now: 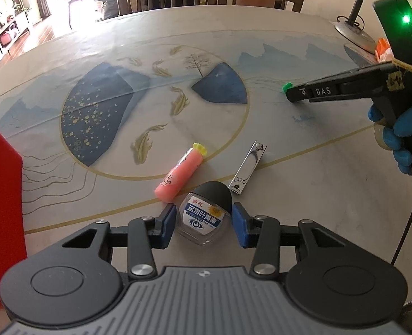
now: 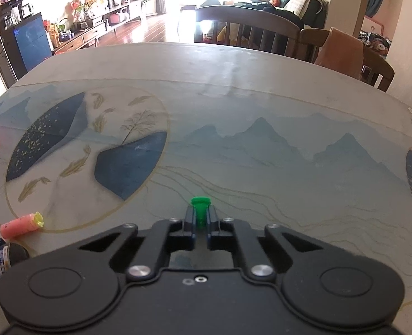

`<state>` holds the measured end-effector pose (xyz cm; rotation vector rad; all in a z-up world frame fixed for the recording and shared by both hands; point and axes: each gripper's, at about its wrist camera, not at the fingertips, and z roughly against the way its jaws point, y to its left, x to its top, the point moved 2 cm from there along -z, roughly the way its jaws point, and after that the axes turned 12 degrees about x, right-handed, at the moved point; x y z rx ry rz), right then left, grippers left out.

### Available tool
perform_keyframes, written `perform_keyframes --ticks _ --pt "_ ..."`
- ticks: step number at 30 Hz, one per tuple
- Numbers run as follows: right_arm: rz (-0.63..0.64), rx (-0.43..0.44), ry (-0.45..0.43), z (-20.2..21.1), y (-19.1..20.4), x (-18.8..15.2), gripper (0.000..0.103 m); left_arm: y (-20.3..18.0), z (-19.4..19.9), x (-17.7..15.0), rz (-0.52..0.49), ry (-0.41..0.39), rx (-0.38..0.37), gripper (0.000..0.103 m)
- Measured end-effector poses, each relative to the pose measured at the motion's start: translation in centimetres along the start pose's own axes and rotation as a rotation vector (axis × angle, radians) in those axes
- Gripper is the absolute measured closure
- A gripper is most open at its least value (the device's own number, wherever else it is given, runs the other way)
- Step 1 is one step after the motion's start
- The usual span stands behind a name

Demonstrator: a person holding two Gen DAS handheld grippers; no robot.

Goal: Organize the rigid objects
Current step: 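Lower left gripper onto eye-drop bottle while right gripper approaches green pushpin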

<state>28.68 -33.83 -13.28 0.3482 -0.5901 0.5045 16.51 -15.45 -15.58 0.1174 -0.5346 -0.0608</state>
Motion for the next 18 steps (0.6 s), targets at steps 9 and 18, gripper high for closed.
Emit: perform_keyframes --ticks 9,18 --pt "-0.025 0.016 -0.03 1.6 0.4 -0.8 0.098 0.4 0.4 -0.2 0.021 0.003 -0.007 0.061" --pt "-0.039 0.085 -0.063 4.2 2.6 -1.0 0.098 2.1 2.3 -0.2 0.089 -0.014 -0.001 0.061"
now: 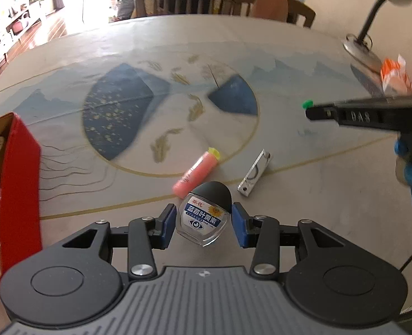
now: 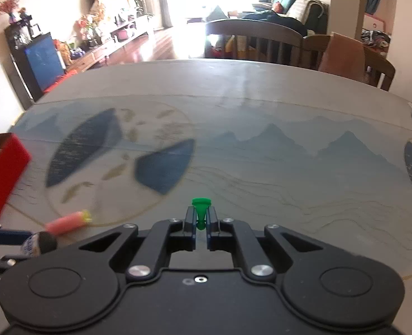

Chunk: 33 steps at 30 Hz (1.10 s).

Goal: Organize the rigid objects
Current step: 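Lower left gripper onto eye-drop bottle while right gripper approaches green pushpin, then grasp the eye-drop bottle with left gripper while right gripper grasps the green pushpin, then carry the eye-drop bottle and green pushpin over the tin with both grippers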

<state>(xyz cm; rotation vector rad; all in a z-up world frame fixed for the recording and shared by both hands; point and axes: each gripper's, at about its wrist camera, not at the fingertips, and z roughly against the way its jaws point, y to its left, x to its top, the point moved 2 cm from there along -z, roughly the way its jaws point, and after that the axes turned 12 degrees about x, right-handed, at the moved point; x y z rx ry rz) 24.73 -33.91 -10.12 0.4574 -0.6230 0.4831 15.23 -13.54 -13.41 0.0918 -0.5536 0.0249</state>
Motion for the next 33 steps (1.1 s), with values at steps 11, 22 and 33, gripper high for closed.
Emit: perform_keyframes --ticks 11,22,33 --pt "0.051 0.114 -0.035 2.4 5.9 1.5 0.098 4.2 3.9 1.5 0.124 -0.075 0.019 0.061" --pt "0.123 0.22 -0.037 1.7 13.3 3.2 0.098 10.1 6.7 2.0 0.209 -0.116 0.11 0.061" --pt "0.154 0.264 -0.024 -1.9 21.4 5.3 0.098 20.2 7.7 2.0 0.295 -0.142 0.174 0.061"
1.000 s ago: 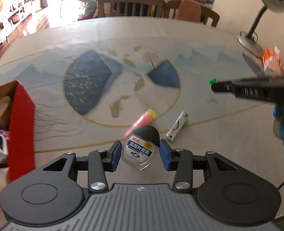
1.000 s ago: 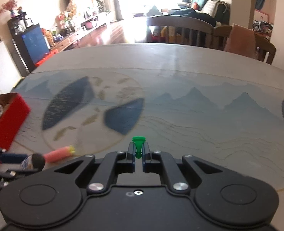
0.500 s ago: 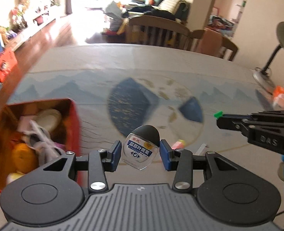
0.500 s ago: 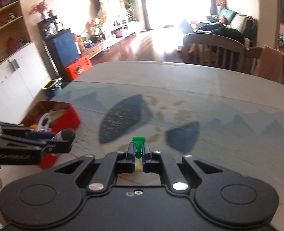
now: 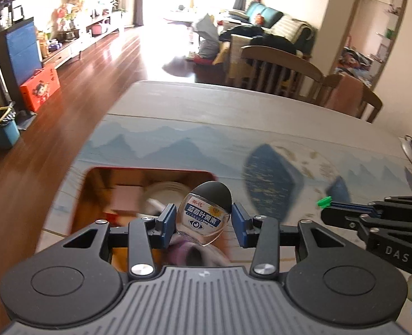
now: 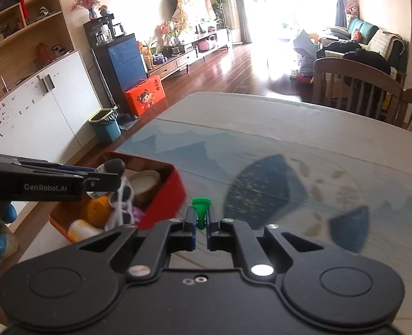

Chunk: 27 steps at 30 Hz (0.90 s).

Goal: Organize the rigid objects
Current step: 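Carry the eye-drop bottle and green pushpin over the tin with both grippers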

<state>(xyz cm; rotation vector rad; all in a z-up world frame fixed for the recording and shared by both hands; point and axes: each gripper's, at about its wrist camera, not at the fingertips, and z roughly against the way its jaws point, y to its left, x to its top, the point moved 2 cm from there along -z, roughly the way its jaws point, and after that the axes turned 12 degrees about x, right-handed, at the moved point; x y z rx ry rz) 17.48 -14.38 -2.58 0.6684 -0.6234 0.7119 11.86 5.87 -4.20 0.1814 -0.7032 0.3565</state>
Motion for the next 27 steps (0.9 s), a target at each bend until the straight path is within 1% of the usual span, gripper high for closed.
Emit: perform_keyframes --ticks 4,7,11,16,20,25,27 --pt "-0.012 0.005 0.011 -2.6 1.8 1.0 0.098 3.1 -1.6 0.5 -0.005 0.01 0.033 0.061" --pt "-0.017 0.005 0.022 -4.6 3.0 1.7 0.098 5.2 -3.1 0.9 -0.006 0.028 0.036 0.061" --pt "-0.008 0.004 0.048 -7.2 4.4 2.6 0.098 6.7 -5.3 1.2 -0.027 0.055 0.039 0.061" --pt "-0.002 -0.025 0.081 -10.2 5.3 3.4 0.098 7.6 -7.5 1.6 -0.065 0.069 0.036 0.061" --pt "-0.008 -0.053 0.105 -12.3 5.5 3.9 0.098 7.7 -9.1 1.7 -0.088 0.089 0.03 0.061" --pt "-0.004 -0.072 0.132 -14.2 5.7 4.2 0.098 7.4 -10.5 1.8 -0.125 0.092 0.002 0.061" --pt "0.0 -0.073 0.144 -14.7 5.8 4.3 0.098 7.3 -11.1 1.7 -0.133 0.104 0.004 0.061"
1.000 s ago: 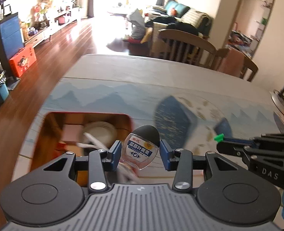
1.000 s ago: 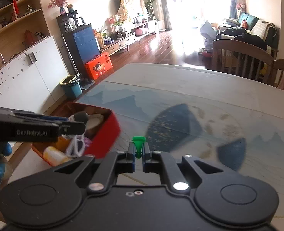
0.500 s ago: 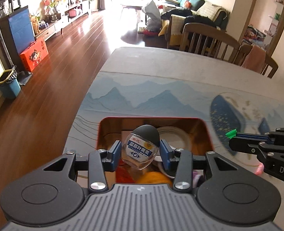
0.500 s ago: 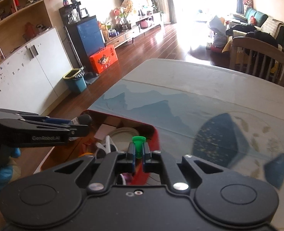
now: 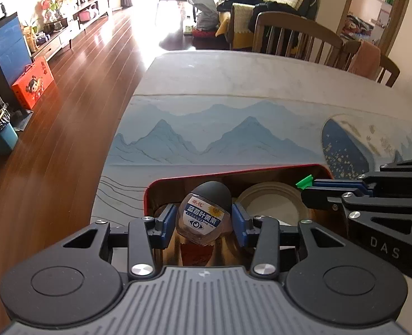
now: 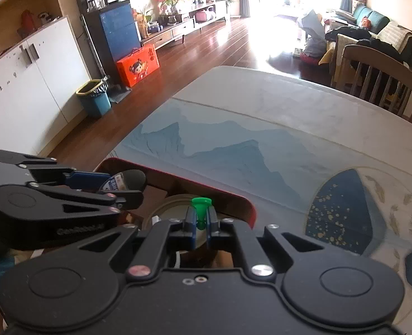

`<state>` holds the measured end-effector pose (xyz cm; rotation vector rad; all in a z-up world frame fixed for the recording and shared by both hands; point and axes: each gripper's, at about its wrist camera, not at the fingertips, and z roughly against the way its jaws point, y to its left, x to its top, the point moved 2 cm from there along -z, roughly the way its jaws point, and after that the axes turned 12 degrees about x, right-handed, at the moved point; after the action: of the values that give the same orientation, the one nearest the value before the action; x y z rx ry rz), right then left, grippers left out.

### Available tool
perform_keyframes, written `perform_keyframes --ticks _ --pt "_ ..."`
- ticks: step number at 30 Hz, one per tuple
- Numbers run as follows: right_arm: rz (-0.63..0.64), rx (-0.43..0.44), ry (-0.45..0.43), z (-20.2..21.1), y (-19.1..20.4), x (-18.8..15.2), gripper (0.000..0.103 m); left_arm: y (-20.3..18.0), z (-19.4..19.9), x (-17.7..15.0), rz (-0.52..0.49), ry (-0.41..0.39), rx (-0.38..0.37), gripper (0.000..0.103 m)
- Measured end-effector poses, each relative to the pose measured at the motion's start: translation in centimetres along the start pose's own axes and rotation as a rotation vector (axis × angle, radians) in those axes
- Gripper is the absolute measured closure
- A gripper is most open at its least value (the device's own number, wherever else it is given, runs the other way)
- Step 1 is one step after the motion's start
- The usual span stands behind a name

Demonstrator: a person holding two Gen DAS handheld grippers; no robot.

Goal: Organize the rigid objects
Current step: 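Carry the eye-drop bottle and green pushpin over the tin with both grippers, then open both grippers to drop the bottle and pushpin into the tin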

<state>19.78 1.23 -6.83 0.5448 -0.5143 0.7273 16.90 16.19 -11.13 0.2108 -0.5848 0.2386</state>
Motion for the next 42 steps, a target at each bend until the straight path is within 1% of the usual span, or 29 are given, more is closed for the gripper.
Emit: perform_keyframes --ticks 4,7,10,15,18,23,25,27,29,33,38,40,42 --pt "0.009 -0.002 0.028 -0.8 0.3 0.0 0.098 0.0 -0.8 -0.2 -0.006 0.021 -0.018 0.061" --pt "0.004 -0.019 0.046 -1.3 0.4 0.1 0.098 -0.1 -1.3 -0.5 -0.006 0.037 -0.03 0.061" --pt "-0.002 -0.011 0.053 -1.4 0.4 0.0 0.097 0.0 -1.5 -0.6 0.0 0.045 -0.036 0.061" --pt "-0.005 0.002 0.055 -1.2 0.5 0.0 0.091 0.2 -1.6 -0.6 0.01 0.053 -0.041 0.06" --pt "-0.016 -0.001 0.038 -0.6 0.5 -0.1 0.084 0.3 -1.5 -0.5 0.009 0.057 -0.033 0.06" --pt "-0.049 0.011 0.011 0.8 -0.1 -0.5 0.082 0.2 -1.1 -0.7 0.005 0.045 -0.022 0.059" --pt "-0.059 0.006 0.004 1.4 -0.4 -0.8 0.079 0.2 -0.8 -0.7 0.003 0.034 -0.017 0.056" --pt "-0.072 0.008 -0.004 2.0 -0.7 -1.1 0.078 0.3 -0.4 -0.7 0.013 0.029 -0.021 0.051" --pt "-0.081 0.005 -0.014 2.6 -1.0 -1.4 0.077 0.4 0.0 -0.7 0.033 0.023 -0.025 0.049" --pt "-0.093 0.0 -0.037 4.1 -1.4 -1.8 0.076 0.1 1.2 -0.6 0.058 0.008 -0.037 0.048" --pt "-0.103 -0.001 -0.067 6.1 -2.1 -2.6 0.065 -0.8 3.2 -0.5 0.053 -0.041 -0.023 0.041" --pt "-0.099 -0.008 -0.075 6.9 -2.4 -3.0 0.056 -1.6 4.2 -0.3 0.044 -0.065 -0.011 0.039" --pt "-0.095 -0.01 -0.086 7.7 -2.6 -3.3 0.05 -2.2 5.2 -0.3 0.041 -0.085 -0.017 0.037"
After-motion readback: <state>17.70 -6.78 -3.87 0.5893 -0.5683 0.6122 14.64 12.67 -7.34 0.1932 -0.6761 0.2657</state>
